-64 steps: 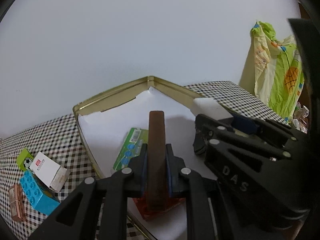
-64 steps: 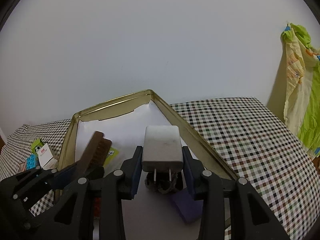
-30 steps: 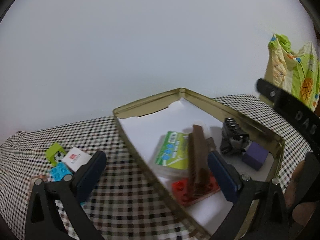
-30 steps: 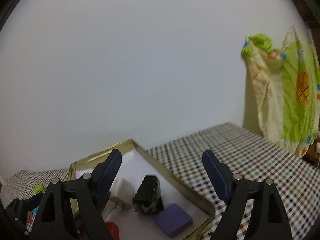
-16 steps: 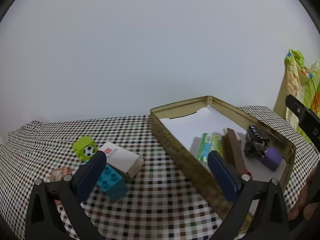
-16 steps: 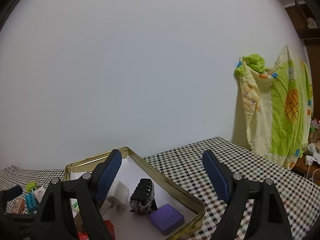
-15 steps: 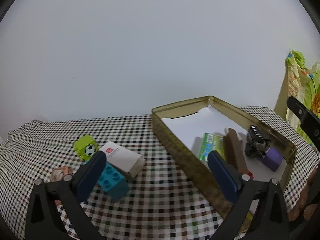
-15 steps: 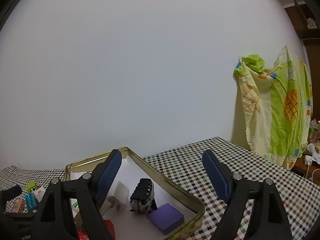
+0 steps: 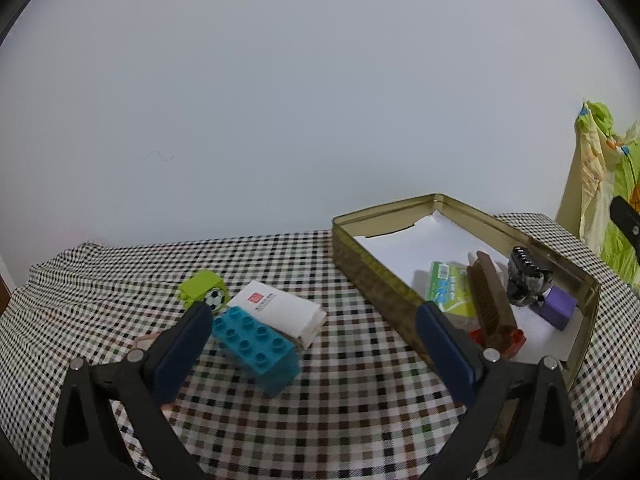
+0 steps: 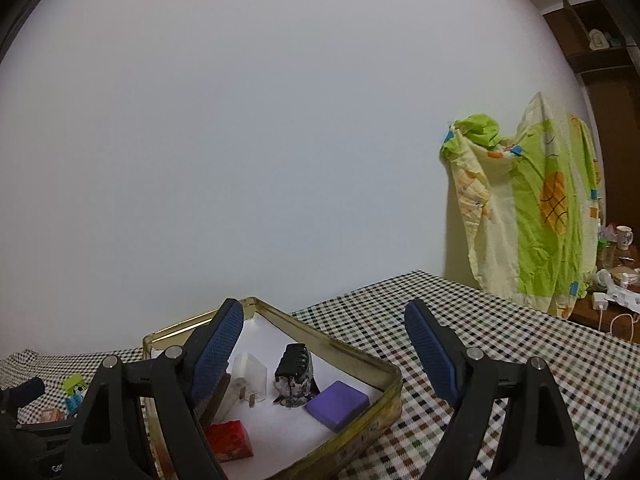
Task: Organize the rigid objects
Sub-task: 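Move both grippers back toward the pink picture frame and blue Lego brick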
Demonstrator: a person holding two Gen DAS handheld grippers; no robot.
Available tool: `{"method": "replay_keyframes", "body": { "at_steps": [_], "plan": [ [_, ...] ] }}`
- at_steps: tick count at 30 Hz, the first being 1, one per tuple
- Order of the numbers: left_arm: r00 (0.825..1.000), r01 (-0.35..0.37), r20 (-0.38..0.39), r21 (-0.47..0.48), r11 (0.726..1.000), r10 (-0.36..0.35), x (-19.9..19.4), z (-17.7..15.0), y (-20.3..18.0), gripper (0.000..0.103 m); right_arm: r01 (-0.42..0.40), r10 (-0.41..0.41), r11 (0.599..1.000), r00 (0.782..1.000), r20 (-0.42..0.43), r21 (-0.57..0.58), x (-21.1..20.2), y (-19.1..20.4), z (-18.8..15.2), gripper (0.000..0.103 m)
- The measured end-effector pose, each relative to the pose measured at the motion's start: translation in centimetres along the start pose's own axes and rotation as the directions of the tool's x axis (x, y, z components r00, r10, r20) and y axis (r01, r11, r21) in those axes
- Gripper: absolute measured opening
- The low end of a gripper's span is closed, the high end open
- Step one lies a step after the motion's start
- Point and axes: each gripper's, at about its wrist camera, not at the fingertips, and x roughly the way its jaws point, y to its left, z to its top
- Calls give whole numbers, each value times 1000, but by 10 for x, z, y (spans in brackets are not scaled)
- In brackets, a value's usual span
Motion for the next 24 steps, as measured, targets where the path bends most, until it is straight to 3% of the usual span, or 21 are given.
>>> {"method": "replay_keyframes", "body": {
  "at_steps": [10, 24],
  "plan": [
    [1000, -3, -10, -16, 1000, 3, -3, -4, 26, 102, -10, 10, 1000, 1000, 3, 3, -24, 25, -7, 85],
    [999, -47, -17, -42, 998, 46, -7, -20, 74, 102, -106, 106, 994, 993, -53, 2, -42, 79, -20, 85]
  ]
}}
